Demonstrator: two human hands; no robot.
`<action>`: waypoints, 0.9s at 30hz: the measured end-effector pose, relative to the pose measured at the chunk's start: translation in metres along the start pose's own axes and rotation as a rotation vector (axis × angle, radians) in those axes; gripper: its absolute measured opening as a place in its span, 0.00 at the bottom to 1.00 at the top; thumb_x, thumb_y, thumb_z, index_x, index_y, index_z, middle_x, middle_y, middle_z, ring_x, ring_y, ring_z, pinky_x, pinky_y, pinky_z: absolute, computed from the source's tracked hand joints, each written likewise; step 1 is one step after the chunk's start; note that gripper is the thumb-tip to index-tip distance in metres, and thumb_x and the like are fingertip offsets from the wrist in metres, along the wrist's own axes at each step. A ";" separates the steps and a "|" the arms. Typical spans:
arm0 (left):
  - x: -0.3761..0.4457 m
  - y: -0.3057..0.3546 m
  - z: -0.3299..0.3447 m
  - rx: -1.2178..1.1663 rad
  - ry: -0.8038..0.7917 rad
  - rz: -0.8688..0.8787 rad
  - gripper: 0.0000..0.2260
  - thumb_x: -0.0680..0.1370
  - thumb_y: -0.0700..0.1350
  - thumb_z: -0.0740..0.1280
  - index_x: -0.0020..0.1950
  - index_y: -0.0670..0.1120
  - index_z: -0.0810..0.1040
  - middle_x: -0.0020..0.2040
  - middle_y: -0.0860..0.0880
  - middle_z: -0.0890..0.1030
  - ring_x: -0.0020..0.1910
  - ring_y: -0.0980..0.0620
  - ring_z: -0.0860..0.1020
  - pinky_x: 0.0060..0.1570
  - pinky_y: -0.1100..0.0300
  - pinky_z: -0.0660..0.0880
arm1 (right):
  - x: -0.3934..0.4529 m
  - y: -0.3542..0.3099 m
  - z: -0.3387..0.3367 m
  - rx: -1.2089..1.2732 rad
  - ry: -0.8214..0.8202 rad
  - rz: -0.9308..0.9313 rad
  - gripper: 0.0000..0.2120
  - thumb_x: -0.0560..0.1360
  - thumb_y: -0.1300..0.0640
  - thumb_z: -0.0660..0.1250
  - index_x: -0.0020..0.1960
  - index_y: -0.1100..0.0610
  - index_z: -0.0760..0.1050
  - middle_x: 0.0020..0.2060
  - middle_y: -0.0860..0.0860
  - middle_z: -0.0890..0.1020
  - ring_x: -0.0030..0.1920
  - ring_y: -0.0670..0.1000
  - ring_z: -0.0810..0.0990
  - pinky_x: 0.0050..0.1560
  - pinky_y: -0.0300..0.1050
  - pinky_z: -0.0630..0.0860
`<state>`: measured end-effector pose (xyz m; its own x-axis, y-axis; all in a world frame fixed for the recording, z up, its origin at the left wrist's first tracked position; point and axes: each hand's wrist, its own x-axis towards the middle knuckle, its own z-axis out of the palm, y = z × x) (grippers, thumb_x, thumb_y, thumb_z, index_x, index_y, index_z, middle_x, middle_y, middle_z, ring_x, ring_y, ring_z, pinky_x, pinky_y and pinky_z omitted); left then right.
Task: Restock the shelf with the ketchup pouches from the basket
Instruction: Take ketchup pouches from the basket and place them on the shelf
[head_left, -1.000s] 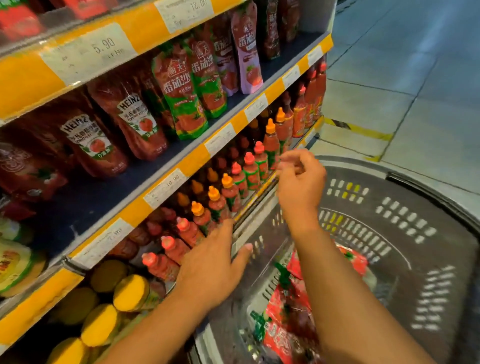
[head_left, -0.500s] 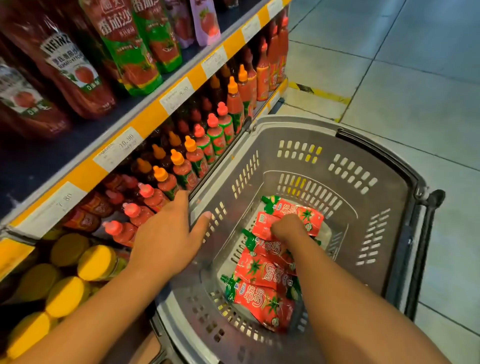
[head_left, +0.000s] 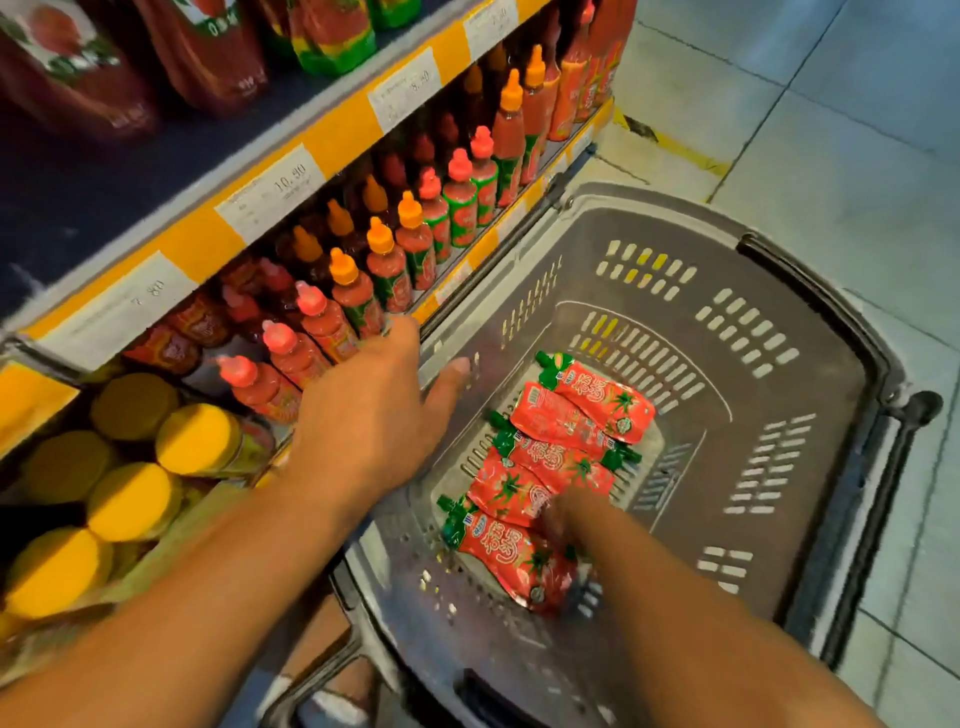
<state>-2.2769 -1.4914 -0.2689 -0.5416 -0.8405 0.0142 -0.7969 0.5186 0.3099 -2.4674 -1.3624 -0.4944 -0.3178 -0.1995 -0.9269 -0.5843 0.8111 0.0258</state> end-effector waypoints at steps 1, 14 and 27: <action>0.000 0.000 0.000 -0.010 0.002 0.006 0.20 0.82 0.67 0.55 0.55 0.49 0.66 0.44 0.46 0.80 0.41 0.37 0.81 0.33 0.52 0.68 | -0.001 0.003 0.007 0.025 0.026 0.005 0.22 0.81 0.46 0.66 0.71 0.55 0.78 0.69 0.59 0.80 0.67 0.61 0.79 0.70 0.56 0.76; -0.003 0.001 -0.005 -0.025 -0.047 -0.021 0.17 0.84 0.64 0.53 0.55 0.50 0.63 0.52 0.45 0.80 0.49 0.36 0.80 0.40 0.50 0.64 | -0.037 0.015 0.036 0.680 -0.158 0.148 0.07 0.78 0.60 0.73 0.52 0.62 0.76 0.47 0.60 0.81 0.46 0.59 0.82 0.56 0.58 0.83; -0.002 0.002 -0.003 -0.055 -0.021 -0.009 0.17 0.83 0.65 0.54 0.52 0.51 0.60 0.47 0.48 0.76 0.43 0.40 0.76 0.38 0.52 0.62 | -0.030 0.020 0.035 0.578 -0.207 0.164 0.04 0.80 0.63 0.68 0.50 0.64 0.74 0.36 0.58 0.69 0.33 0.55 0.69 0.37 0.46 0.76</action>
<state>-2.2766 -1.4891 -0.2654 -0.5403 -0.8414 -0.0085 -0.7862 0.5013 0.3613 -2.4435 -1.3212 -0.4795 -0.1845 0.0160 -0.9827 -0.0245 0.9995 0.0208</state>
